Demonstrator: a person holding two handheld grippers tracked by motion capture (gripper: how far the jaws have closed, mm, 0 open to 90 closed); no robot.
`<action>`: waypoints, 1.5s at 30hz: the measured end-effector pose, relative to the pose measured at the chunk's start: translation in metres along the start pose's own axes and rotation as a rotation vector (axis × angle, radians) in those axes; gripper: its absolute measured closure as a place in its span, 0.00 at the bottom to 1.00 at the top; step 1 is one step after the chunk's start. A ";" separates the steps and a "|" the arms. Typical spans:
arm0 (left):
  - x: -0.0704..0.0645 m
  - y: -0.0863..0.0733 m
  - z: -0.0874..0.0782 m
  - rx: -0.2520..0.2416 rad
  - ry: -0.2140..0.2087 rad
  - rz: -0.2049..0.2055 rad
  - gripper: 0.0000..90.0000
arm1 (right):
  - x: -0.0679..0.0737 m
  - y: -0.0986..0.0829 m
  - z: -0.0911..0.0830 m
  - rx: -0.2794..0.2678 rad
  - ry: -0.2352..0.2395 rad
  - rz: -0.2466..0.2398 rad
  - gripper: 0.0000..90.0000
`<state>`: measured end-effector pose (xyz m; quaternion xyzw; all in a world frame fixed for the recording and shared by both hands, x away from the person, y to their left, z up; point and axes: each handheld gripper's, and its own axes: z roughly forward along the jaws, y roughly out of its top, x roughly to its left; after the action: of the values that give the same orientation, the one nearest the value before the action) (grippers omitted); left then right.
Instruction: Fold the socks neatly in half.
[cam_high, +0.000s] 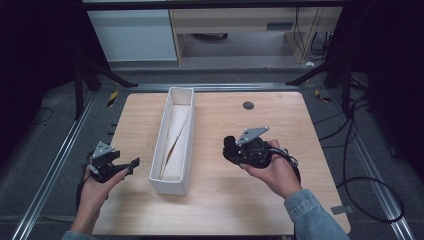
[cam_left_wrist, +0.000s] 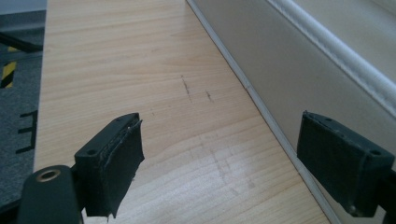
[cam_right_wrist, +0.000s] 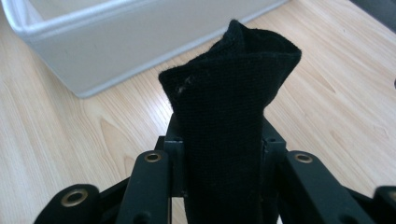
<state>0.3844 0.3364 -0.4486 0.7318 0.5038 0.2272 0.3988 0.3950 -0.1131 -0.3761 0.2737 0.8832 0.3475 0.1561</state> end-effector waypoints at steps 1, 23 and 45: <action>0.000 -0.002 0.001 0.006 0.000 0.004 0.15 | 0.000 0.003 0.000 -0.002 0.004 -0.001 0.73; -0.004 -0.017 0.008 0.024 0.002 0.024 0.15 | 0.017 0.074 0.006 -0.011 0.011 -0.110 0.73; -0.008 -0.034 0.012 0.031 -0.006 0.034 0.10 | 0.043 0.100 0.021 -0.076 0.109 -0.137 0.74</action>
<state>0.3709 0.3304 -0.4825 0.7471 0.4933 0.2238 0.3852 0.4080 -0.0154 -0.3249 0.1873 0.8932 0.3835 0.1417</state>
